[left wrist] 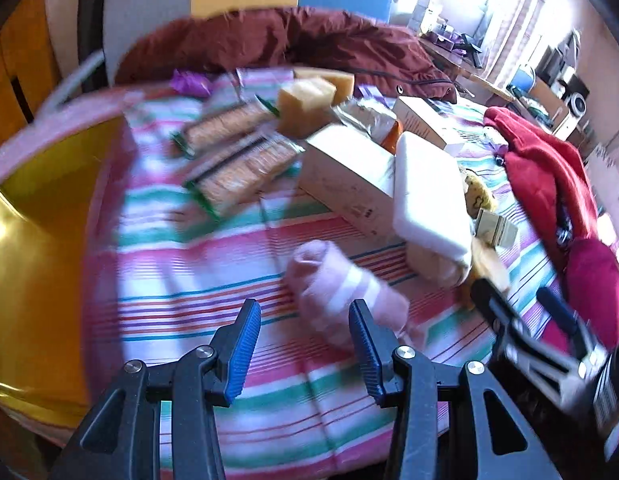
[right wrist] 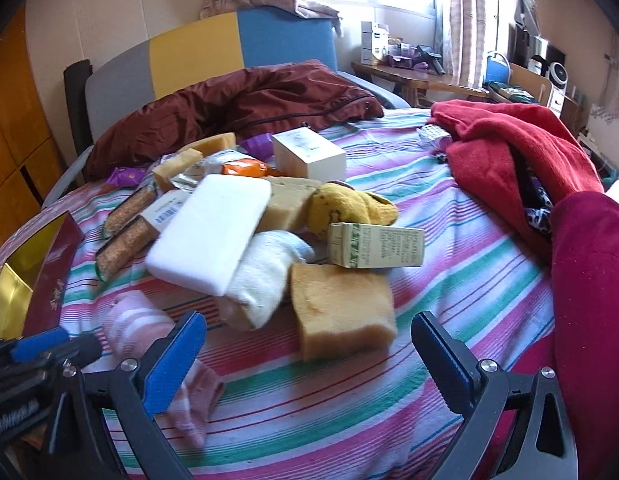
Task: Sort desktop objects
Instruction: 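Grasp the pink sock with the left tool while the right tool grasps the white sock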
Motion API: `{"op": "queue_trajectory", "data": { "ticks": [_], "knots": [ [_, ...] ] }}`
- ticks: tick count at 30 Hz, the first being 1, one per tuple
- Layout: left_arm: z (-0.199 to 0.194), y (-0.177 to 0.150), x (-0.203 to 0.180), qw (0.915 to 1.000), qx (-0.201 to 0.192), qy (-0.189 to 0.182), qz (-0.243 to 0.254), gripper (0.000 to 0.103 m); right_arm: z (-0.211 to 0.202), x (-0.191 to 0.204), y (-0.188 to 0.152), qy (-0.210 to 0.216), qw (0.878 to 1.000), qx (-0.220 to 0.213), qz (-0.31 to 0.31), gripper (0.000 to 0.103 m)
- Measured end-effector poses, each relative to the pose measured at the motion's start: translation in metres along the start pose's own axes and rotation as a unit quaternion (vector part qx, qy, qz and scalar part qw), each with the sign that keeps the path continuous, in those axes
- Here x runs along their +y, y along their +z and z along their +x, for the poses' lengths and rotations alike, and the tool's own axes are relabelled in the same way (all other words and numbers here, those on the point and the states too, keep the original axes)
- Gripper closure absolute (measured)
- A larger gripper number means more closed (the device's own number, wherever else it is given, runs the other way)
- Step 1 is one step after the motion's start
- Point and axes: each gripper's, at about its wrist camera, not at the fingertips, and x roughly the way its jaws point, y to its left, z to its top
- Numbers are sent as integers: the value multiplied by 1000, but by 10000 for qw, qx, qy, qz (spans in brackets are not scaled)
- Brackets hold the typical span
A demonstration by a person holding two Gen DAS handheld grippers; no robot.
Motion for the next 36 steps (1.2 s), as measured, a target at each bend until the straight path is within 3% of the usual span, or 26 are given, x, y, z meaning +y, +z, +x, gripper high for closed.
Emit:
{"op": "queue_trajectory", "data": {
  "ticks": [5,9,12,15,19,28,31,33,36],
  "knots": [
    [21,4,0,9980,-58,-521,-359,55,2,-9,-1,-53,10000,-19,15,0],
    [31,7,-1,9978,-58,-557,-359,39,1,-7,-2,-152,9998,-65,-118,0],
    [35,3,6,9962,-198,-713,-453,35,0,-5,-3,-180,9996,-115,-209,0],
    [35,2,9,9940,-327,-845,-614,35,-1,-3,-3,-214,9992,-162,-286,0],
    [35,4,-3,9966,-358,-660,-334,37,0,-4,-3,-220,9992,-163,-290,0],
    [33,1,4,9958,-311,-812,-293,37,0,-8,-2,-217,9993,-186,-254,0],
    [31,-1,5,9962,-359,-778,-159,47,0,-8,-2,-218,9993,-185,-259,0],
    [31,-1,6,9948,-347,-951,-88,65,0,-8,-1,-199,9993,-189,-264,0],
    [27,-2,7,9941,-311,-1036,13,72,-2,-7,-1,-191,9992,-215,-284,0]
  ]
}}
